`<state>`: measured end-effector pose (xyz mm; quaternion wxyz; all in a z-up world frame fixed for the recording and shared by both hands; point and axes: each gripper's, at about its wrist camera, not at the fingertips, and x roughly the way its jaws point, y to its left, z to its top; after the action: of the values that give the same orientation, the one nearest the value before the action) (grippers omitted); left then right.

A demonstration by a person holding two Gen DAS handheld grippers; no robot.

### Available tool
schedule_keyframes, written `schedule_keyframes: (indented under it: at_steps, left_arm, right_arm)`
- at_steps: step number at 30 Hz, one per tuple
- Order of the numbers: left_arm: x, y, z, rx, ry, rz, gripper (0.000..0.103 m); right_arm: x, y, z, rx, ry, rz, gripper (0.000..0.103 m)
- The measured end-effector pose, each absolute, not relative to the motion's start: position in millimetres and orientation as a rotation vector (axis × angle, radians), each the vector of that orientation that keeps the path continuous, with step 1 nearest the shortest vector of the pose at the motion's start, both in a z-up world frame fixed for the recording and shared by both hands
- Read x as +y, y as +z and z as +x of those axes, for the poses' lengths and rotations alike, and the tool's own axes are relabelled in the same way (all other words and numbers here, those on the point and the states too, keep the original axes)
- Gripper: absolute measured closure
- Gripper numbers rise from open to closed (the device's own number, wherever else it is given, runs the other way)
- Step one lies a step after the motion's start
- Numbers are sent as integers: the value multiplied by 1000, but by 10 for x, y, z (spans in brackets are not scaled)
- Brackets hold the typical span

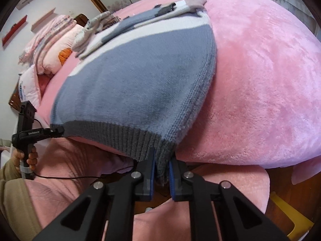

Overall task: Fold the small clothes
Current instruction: 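Grasp the dark ribbed hem with both tools and lift it, then carry the hem over the body toward the collar with both tools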

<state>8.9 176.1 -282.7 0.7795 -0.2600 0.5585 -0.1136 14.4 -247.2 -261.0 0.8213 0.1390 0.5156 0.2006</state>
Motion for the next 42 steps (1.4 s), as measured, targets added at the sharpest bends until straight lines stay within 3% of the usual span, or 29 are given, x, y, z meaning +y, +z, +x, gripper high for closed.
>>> schedule_keyframes:
  at_steps: [14, 26, 33, 42]
  left_arm:
    - [1818, -2070, 232, 904, -446, -797, 95]
    - [2102, -1437, 1585, 697, -246, -926, 95]
    - [2213, -1482, 2615, 753, -126, -907, 95]
    - [2233, -1961, 3489, 848, -23, -911, 95]
  right_arm:
    - [-2655, -1686, 288, 825, 594, 472, 93]
    - [-2838, -977, 1524, 665, 499, 579, 93]
    - [-2757, -965, 2505, 702, 413, 606, 93]
    - [-2793, -1554, 3603, 828, 278, 688, 93]
